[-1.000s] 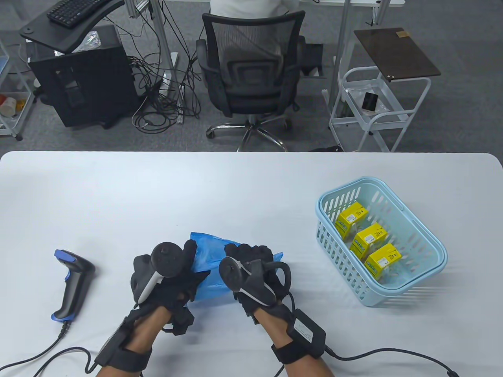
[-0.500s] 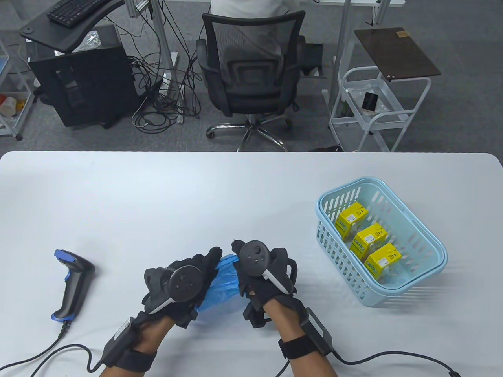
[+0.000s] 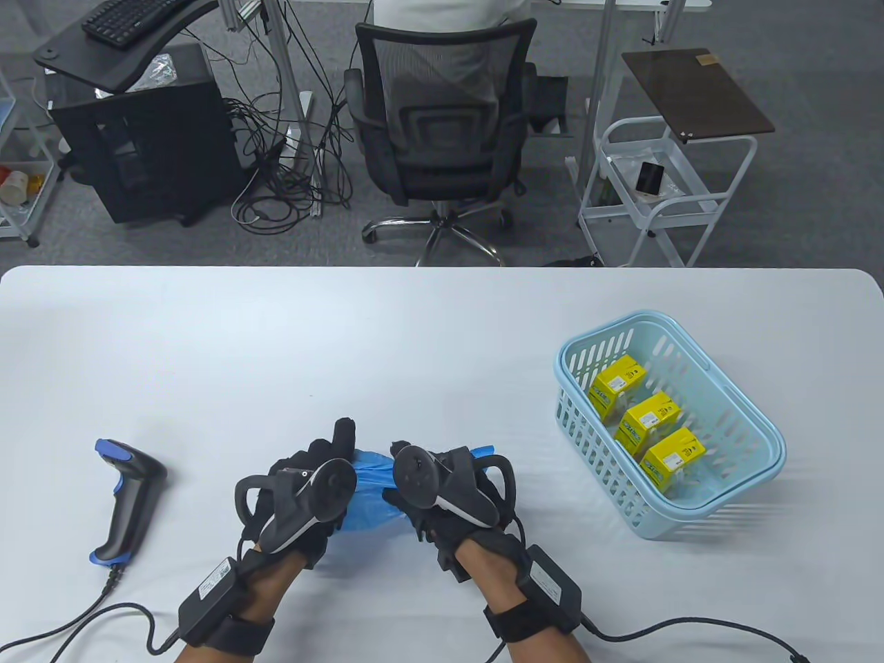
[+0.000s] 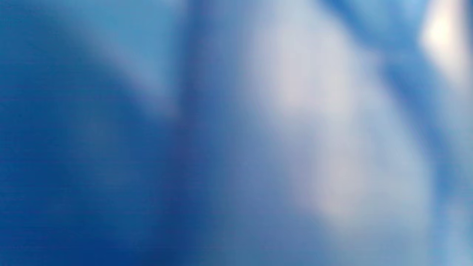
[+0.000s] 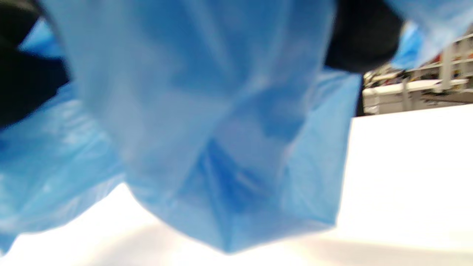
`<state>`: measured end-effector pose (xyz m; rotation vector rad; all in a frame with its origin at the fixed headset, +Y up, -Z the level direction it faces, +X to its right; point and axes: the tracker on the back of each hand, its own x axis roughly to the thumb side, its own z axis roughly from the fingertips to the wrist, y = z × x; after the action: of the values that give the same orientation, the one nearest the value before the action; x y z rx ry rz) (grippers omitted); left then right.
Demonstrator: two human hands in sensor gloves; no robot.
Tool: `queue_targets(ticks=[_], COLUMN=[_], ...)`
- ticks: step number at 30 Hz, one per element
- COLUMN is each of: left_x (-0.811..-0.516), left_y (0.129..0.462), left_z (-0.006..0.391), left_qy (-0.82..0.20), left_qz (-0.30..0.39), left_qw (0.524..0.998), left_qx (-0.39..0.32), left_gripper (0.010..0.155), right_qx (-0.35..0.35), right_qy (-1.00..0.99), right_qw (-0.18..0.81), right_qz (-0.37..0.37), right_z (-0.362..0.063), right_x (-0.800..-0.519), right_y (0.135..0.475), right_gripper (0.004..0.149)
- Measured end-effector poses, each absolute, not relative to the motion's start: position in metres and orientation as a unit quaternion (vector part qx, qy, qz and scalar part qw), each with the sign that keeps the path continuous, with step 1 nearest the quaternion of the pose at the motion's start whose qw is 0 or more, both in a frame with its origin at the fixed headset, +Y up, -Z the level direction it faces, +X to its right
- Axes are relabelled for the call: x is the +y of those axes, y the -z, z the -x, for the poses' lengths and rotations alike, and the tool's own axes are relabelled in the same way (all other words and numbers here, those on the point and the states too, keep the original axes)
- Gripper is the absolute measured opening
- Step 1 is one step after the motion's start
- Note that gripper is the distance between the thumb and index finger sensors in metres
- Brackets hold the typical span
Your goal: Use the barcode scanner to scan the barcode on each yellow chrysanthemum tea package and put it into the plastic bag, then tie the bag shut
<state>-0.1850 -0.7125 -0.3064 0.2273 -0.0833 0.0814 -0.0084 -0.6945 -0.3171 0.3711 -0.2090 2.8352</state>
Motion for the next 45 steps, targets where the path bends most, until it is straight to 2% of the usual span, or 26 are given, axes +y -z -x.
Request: queue_targets(ticks=[1, 2, 4, 7, 11, 13, 15, 18, 19, 21, 23, 25, 26, 27, 28, 30, 32, 33, 36, 37, 39, 42, 45], left_x=[-0.712, -0.712, -0.714, -0.718, -0.721, -0.721, -0.72, -0.719, -0.718, -0.718, -0.719, -0.72, -0.72, -0.72, -0.722, -0.729, -0.739, -0.745, -0.764, -0.765, -0.766, -0.768, -0.765], left_y=[0.306, 0.307, 0.307, 0.307, 0.307, 0.308, 0.311, 0.313, 0.313, 0.313, 0.311, 0.309, 0.308, 0.307, 0.305, 0.303, 0.306, 0.307, 0.314, 0.315, 0.317, 0.317, 0.316], left_z=[0.184, 0.182, 0.179, 0.175, 0.176, 0.18, 0.185, 0.187, 0.185, 0.179, 0.174, 0.172, 0.171, 0.169, 0.166, 0.162, 0.16, 0.159, 0.158, 0.159, 0.16, 0.162, 0.165], left_qy=[-0.052, -0.057, -0.05, -0.017, -0.021, -0.08, -0.16, -0.256, -0.282, -0.332, -0.366, -0.344, -0.315, -0.28, -0.203, -0.091, -0.041, -0.034, 0.013, 0.026, 0.029, 0.062, 0.073], left_qz=[-0.105, -0.091, -0.065, -0.054, -0.049, -0.026, 0.015, 0.038, 0.054, 0.102, 0.117, 0.106, 0.081, 0.073, 0.053, 0.015, 0.05, 0.062, 0.091, 0.072, 0.067, 0.11, 0.129], left_qw=[0.992, 0.994, 0.996, 0.998, 0.997, 0.995, 0.984, 0.96, 0.947, 0.914, 0.892, 0.897, 0.907, 0.918, 0.938, 0.96, 0.968, 0.969, 0.975, 0.978, 0.981, 0.979, 0.978], left_qx=[-0.04, -0.034, -0.033, -0.037, -0.051, -0.058, -0.079, -0.105, -0.145, -0.211, -0.24, -0.259, -0.268, -0.272, -0.274, -0.265, -0.243, -0.238, -0.205, -0.195, -0.182, -0.159, -0.146], left_gripper=[0.06, 0.058, 0.057, 0.056, 0.055, 0.055, 0.055, 0.055, 0.057, 0.063, 0.064, 0.06, 0.053, 0.043, 0.039, 0.041, 0.05, 0.053, 0.048, 0.046, 0.044, 0.053, 0.065], right_qx=[-0.087, -0.125, -0.158, -0.134, -0.113, -0.095, -0.094, -0.067, -0.047, 0.028, 0.096, 0.132, 0.139, 0.142, 0.15, 0.16, 0.175, 0.184, 0.227, 0.25, 0.236, 0.244, 0.221], right_qy=[-0.979, -0.981, -0.982, -0.983, -0.985, -0.986, -0.99, -0.992, -0.994, -0.993, -0.987, -0.982, -0.982, -0.981, -0.98, -0.98, -0.98, -0.98, -0.971, -0.965, -0.969, -0.966, -0.972], right_qw=[0.141, 0.099, 0.015, 0.089, 0.097, 0.12, 0.095, 0.102, 0.101, 0.114, 0.13, 0.132, 0.129, 0.13, 0.131, 0.119, 0.093, 0.079, 0.058, 0.049, 0.032, 0.033, 0.055], right_qz=[-0.122, -0.108, -0.1, -0.085, -0.084, -0.066, -0.053, -0.025, -0.015, 0.012, 0.019, 0.025, 0.027, 0.027, 0.025, 0.014, -0.004, -0.016, -0.044, -0.06, -0.069, -0.077, -0.052], right_z=[0.008, 0.008, 0.008, 0.009, 0.008, 0.004, -0.003, -0.015, -0.02, -0.032, -0.041, -0.046, -0.049, -0.05, -0.049, -0.046, -0.039, -0.035, -0.025, -0.02, -0.017, -0.014, -0.02], right_x=[-0.694, -0.692, -0.691, -0.694, -0.698, -0.702, -0.705, -0.713, -0.716, -0.728, -0.738, -0.742, -0.743, -0.743, -0.743, -0.745, -0.748, -0.749, -0.758, -0.762, -0.759, -0.759, -0.754], right_y=[0.317, 0.314, 0.313, 0.31, 0.313, 0.318, 0.325, 0.334, 0.339, 0.348, 0.354, 0.355, 0.356, 0.356, 0.355, 0.354, 0.351, 0.349, 0.345, 0.343, 0.341, 0.34, 0.344], right_gripper=[0.05, 0.047, 0.045, 0.043, 0.041, 0.041, 0.041, 0.041, 0.041, 0.041, 0.041, 0.041, 0.041, 0.041, 0.041, 0.04, 0.04, 0.04, 0.041, 0.041, 0.041, 0.042, 0.043])
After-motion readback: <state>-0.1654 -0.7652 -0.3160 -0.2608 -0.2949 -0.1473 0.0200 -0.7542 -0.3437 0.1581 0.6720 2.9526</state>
